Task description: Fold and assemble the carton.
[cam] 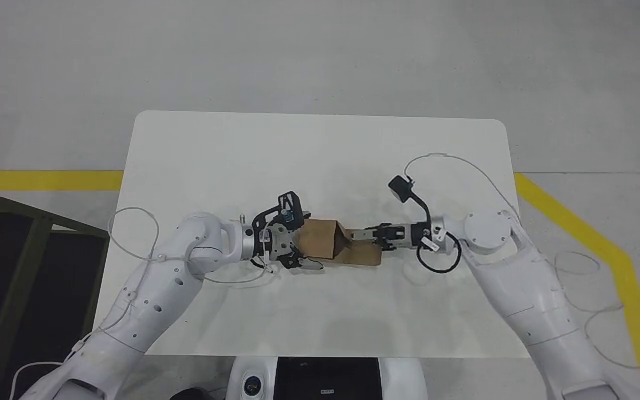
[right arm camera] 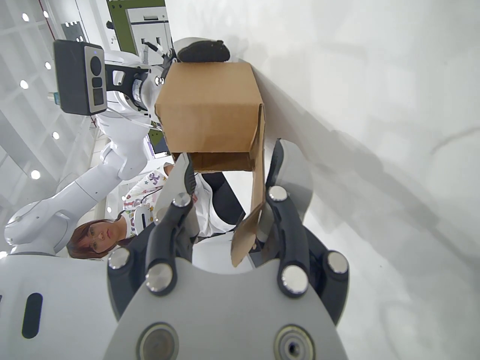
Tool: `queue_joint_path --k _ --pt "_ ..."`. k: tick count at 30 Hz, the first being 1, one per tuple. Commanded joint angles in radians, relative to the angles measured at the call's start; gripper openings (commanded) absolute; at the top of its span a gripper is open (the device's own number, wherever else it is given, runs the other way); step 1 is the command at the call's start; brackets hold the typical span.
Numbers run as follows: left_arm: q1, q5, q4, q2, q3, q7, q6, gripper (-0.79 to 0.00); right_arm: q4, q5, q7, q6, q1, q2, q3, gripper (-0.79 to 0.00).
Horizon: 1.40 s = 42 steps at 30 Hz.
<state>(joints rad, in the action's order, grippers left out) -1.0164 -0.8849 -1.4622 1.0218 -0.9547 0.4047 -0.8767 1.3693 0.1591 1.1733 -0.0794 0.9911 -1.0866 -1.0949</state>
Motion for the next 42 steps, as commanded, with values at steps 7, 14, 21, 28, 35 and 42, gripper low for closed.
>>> queue_joint_path --k 7,14,21,28,35,42 --pt "-0.001 0.005 -0.007 0.000 -0.008 -0.014 0.008 0.000 0.038 0.006 0.008 0.021 0.053 0.021 -0.063 -0.400" --pt "-0.005 0.002 -0.014 -0.002 -0.019 -0.034 -0.002 0.000 0.072 0.021 0.006 0.042 0.098 0.034 -0.100 -0.400" --pt "-0.003 -0.032 -0.032 -0.002 -0.020 -0.059 -0.032 0.000 0.097 0.042 0.000 0.060 0.144 0.044 -0.126 -0.403" --pt "0.001 -0.063 -0.043 0.003 -0.003 -0.084 -0.034 0.000 0.140 0.039 -0.004 0.091 0.204 0.059 -0.167 -0.406" --pt "0.008 -0.078 -0.040 0.007 0.006 -0.098 -0.032 0.000 0.200 0.035 0.005 0.132 0.254 0.072 -0.195 -0.416" --pt "0.012 -0.085 -0.037 0.011 0.015 -0.100 -0.033 0.000 0.223 0.010 -0.012 0.123 0.277 0.076 -0.181 -0.413"
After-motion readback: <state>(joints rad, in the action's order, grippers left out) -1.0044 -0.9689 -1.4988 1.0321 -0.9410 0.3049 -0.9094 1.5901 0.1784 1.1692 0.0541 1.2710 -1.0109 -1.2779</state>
